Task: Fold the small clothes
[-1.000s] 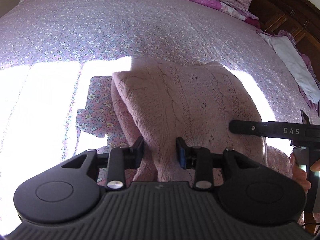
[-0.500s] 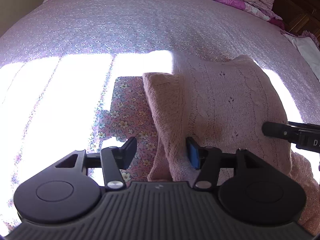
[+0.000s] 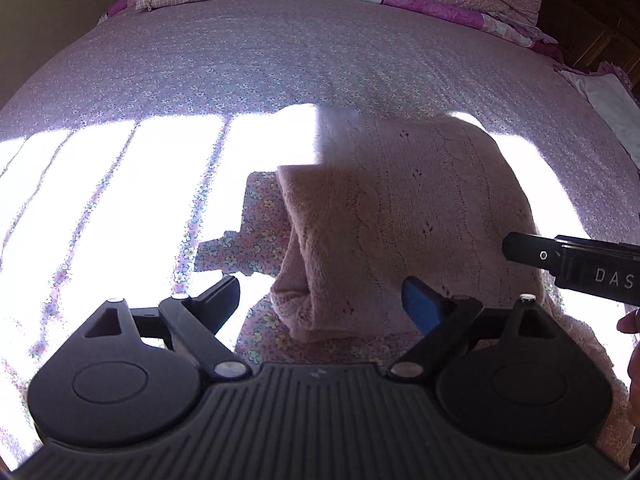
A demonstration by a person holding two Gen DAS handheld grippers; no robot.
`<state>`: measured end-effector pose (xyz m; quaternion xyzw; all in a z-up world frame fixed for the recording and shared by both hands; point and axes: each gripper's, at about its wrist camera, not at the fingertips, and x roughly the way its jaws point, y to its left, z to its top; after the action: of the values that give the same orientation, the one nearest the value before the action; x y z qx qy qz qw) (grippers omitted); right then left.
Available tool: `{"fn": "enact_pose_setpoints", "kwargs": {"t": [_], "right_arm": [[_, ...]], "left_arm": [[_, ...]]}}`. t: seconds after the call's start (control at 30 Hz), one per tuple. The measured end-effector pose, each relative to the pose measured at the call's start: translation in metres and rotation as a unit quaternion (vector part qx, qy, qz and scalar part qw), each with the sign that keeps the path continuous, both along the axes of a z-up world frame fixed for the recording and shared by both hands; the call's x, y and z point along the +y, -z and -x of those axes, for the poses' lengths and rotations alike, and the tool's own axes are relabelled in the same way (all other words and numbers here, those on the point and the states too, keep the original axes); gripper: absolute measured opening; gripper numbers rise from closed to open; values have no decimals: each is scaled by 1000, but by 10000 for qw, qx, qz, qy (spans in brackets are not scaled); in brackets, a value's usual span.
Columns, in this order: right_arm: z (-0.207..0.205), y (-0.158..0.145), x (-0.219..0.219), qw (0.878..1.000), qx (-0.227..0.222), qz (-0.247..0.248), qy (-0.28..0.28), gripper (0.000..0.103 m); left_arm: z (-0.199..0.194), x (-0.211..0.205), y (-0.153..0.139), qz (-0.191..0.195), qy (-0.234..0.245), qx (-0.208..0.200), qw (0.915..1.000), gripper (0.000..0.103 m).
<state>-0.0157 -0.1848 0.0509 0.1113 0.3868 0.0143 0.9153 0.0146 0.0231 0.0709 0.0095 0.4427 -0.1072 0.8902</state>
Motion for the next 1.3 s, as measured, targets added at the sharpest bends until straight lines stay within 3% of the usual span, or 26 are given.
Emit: {"fn": "enact_pose_setpoints", "kwargs": {"t": [0.57, 1.3], "right_arm": [[37, 19, 21, 9998, 111, 67, 170, 73], [38, 46, 20, 9990, 347, 49, 289, 74]], "left_arm": [[44, -15, 25, -238, -261, 127, 9993, 95], [51, -34, 47, -621, -395, 210, 9971, 95]]}}
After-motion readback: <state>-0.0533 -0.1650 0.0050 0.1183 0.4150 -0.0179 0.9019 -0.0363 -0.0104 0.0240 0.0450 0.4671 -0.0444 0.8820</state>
